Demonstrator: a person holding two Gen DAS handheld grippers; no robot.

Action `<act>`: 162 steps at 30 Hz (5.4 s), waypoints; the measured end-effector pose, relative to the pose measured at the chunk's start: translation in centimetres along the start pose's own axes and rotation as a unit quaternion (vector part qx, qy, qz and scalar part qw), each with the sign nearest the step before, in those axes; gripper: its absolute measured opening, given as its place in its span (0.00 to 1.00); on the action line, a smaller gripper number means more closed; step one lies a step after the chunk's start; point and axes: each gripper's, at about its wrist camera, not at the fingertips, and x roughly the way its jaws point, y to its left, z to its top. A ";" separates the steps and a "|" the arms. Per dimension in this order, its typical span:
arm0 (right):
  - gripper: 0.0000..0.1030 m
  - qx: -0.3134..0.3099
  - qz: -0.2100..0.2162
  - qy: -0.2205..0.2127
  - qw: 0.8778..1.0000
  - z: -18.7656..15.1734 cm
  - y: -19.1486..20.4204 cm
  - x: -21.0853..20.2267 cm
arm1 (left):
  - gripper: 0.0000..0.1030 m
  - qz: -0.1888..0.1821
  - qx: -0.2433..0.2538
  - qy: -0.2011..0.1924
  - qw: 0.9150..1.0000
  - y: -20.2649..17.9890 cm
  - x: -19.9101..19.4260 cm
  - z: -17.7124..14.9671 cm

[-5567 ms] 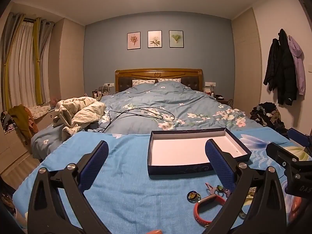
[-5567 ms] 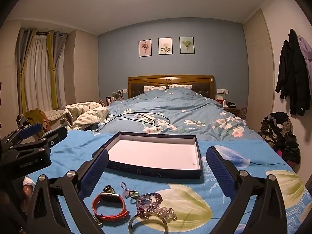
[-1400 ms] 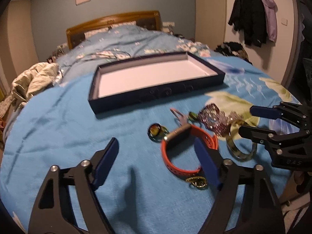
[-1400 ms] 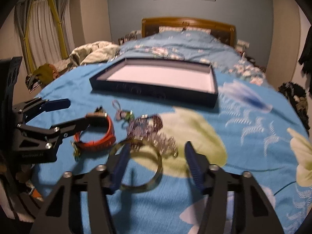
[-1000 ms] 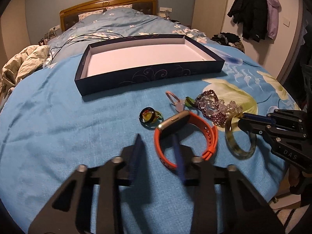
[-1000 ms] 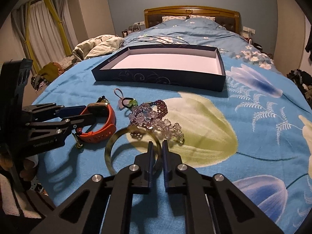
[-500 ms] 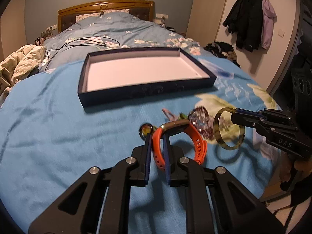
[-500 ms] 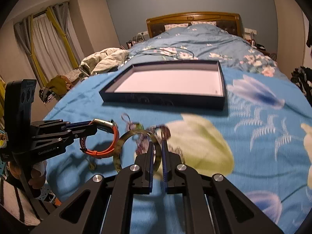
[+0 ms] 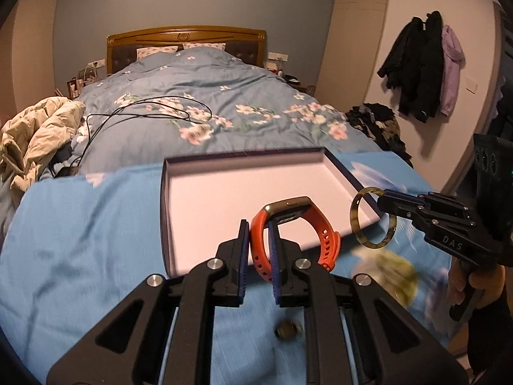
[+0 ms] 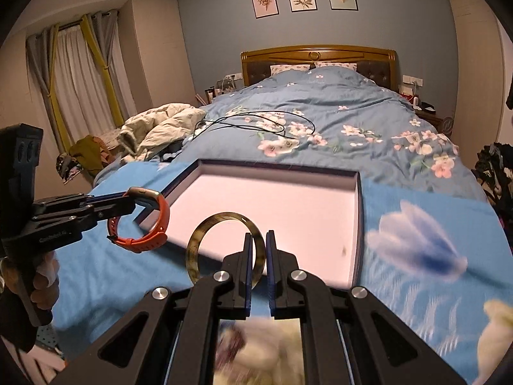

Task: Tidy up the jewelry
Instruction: 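Carry the orange band and gold bangle into the box and release both, then grasp the pink keychain charm with the left tool while the right tool grasps the crystal bracelet, then carry the pink charm and crystal bracelet into the box and release both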

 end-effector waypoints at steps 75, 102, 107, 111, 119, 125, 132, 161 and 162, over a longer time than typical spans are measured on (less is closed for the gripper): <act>0.35 -0.071 0.024 0.107 0.991 -9.5 2.6 -0.3 | 0.67 -0.041 0.118 0.016 0.992 -4.3 -1.0 -9.0; 0.07 -0.034 0.056 0.057 0.996 -7.4 2.2 -2.5 | 0.18 -0.077 0.126 0.119 0.982 -6.2 6.6 -7.7; 0.07 -0.025 0.062 0.044 0.997 -6.5 2.0 -3.0 | 0.10 -0.082 0.117 0.118 0.983 -6.0 6.7 -7.6; 0.07 -0.023 0.063 0.035 0.997 -6.1 2.0 -3.2 | 0.10 -0.077 0.116 0.109 0.984 -6.1 6.4 -7.5; 0.07 -0.016 0.068 0.019 0.997 -5.0 1.9 -3.7 | 0.10 -0.077 0.108 0.084 0.988 -5.6 4.8 -6.6; 0.07 -0.012 0.070 0.007 0.997 -4.0 1.8 -3.9 | 0.10 -0.072 0.106 0.064 0.990 -5.3 3.4 -5.6; 0.07 -0.019 0.069 -0.009 0.997 -2.7 2.0 -4.3 | 0.10 -0.067 0.104 0.042 0.991 -5.0 2.4 -4.4; 0.08 -0.010 0.037 -0.035 0.999 4.0 -0.2 1.3 | 0.10 -0.032 0.102 0.029 0.994 -2.9 5.4 0.3; 0.07 -0.009 0.037 -0.033 0.999 4.0 -0.2 1.6 | 0.10 -0.032 0.099 0.032 0.994 -2.8 5.8 0.4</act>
